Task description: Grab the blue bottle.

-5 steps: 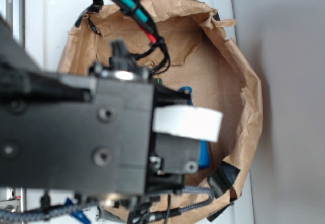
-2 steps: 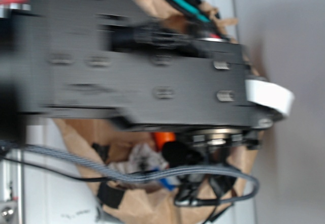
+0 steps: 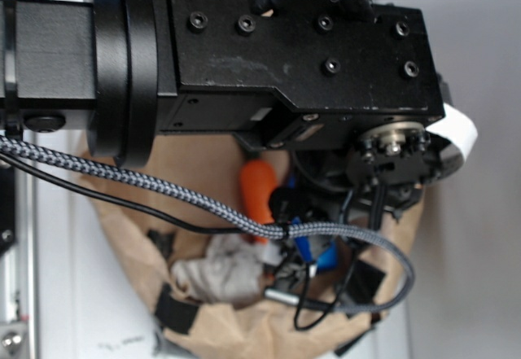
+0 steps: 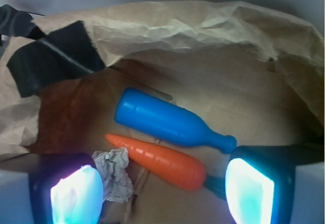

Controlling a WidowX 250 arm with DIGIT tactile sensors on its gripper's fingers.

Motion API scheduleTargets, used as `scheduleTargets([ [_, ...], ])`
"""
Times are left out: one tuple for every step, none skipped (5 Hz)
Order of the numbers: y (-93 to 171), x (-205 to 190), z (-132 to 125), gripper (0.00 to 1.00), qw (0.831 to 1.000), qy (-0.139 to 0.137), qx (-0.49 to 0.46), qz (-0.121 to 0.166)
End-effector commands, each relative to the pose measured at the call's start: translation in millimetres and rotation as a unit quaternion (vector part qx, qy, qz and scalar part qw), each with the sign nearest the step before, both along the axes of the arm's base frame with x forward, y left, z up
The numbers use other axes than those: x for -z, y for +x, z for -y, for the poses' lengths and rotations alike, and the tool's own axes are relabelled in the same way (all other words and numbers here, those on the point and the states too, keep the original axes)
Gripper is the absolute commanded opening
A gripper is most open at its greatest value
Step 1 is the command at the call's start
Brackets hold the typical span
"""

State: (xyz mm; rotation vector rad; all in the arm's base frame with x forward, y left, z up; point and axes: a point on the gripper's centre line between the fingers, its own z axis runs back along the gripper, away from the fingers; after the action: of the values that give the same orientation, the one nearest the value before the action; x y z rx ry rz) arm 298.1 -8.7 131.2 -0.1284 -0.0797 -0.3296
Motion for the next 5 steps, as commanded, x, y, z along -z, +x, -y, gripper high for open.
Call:
scheduleTargets([
  [8.3, -16.3, 0.8, 1.0, 1.0, 0.001, -0.001, 0.031],
  [6.9, 5.1, 4.5, 1.0, 0.998, 0.001, 0.029, 0.05],
  [6.1, 21.0, 1.0, 1.0, 0.997, -0.004, 0.059, 0.047],
  [7.8, 47.4, 3.1, 1.0, 0.996, 0.01, 0.072, 0.052],
  [19.3, 59.5, 15.6, 1.0, 0.997, 0.019, 0.069, 0.04],
])
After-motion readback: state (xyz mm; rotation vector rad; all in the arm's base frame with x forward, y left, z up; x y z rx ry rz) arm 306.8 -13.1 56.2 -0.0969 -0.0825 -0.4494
